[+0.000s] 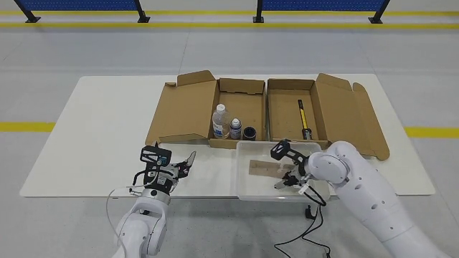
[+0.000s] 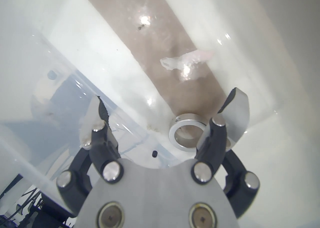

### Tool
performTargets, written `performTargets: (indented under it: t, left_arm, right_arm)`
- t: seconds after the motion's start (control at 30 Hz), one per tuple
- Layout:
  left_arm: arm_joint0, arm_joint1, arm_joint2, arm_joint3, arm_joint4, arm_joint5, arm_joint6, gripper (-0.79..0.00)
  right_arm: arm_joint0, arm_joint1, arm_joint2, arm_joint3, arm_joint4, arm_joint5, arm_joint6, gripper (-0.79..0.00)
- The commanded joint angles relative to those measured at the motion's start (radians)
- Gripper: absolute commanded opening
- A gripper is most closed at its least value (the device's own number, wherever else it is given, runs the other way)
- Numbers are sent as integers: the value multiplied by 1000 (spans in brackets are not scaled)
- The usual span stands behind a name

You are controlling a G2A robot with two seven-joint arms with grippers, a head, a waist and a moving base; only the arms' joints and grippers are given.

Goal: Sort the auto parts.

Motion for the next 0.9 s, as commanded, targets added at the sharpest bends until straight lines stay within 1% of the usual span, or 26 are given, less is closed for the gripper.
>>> performTargets:
  t: [0.0, 0.17, 0.2, 0.27, 0.3, 0.37, 0.43, 0.47, 0.53, 0.6, 0.7, 0.87]
  left_arm:
    - [0, 0, 0, 0, 0, 0, 0, 0]
    - [0, 0, 0, 0, 0, 0, 0, 0]
    - [0, 0, 0, 0, 0, 0, 0, 0]
    - [0, 0, 0, 0, 0, 0, 0, 0]
    - [0, 0, 0, 0, 0, 0, 0, 0]
    - [0, 0, 0, 0, 0, 0, 0, 0]
    - [0, 0, 0, 0, 0, 0, 0, 0]
    - [0, 0, 0, 0, 0, 0, 0, 0]
    - [0, 0, 0, 0, 0, 0, 0, 0]
    - [0, 0, 0, 0, 0, 0, 0, 0]
    - [0, 0, 0, 0, 0, 0, 0, 0]
    - [0, 0, 0, 0, 0, 0, 0, 0]
  right_arm:
    - [-5, 2, 7, -2, 21, -17, -6, -43]
    - [-2, 7, 10, -31, 3, -7, 20, -62]
    - [1, 8, 8, -40, -15, 6, 38, -77]
    - [10, 10, 6, -60, -56, 40, 79, -135]
    - [15, 12, 5, -71, -73, 52, 97, -135]
    - [23, 15, 6, -91, -107, 75, 139, -172]
    - [29, 18, 11, -108, -119, 78, 174, -222]
    - [32, 20, 17, -113, -119, 77, 192, -234]
    - [38, 25, 29, -124, -124, 77, 226, -296]
    - [41, 28, 36, -135, -125, 75, 250, -394]
    - [44, 31, 35, -145, -143, 85, 284, -419]
    - [51, 29, 23, -125, -139, 81, 292, -403]
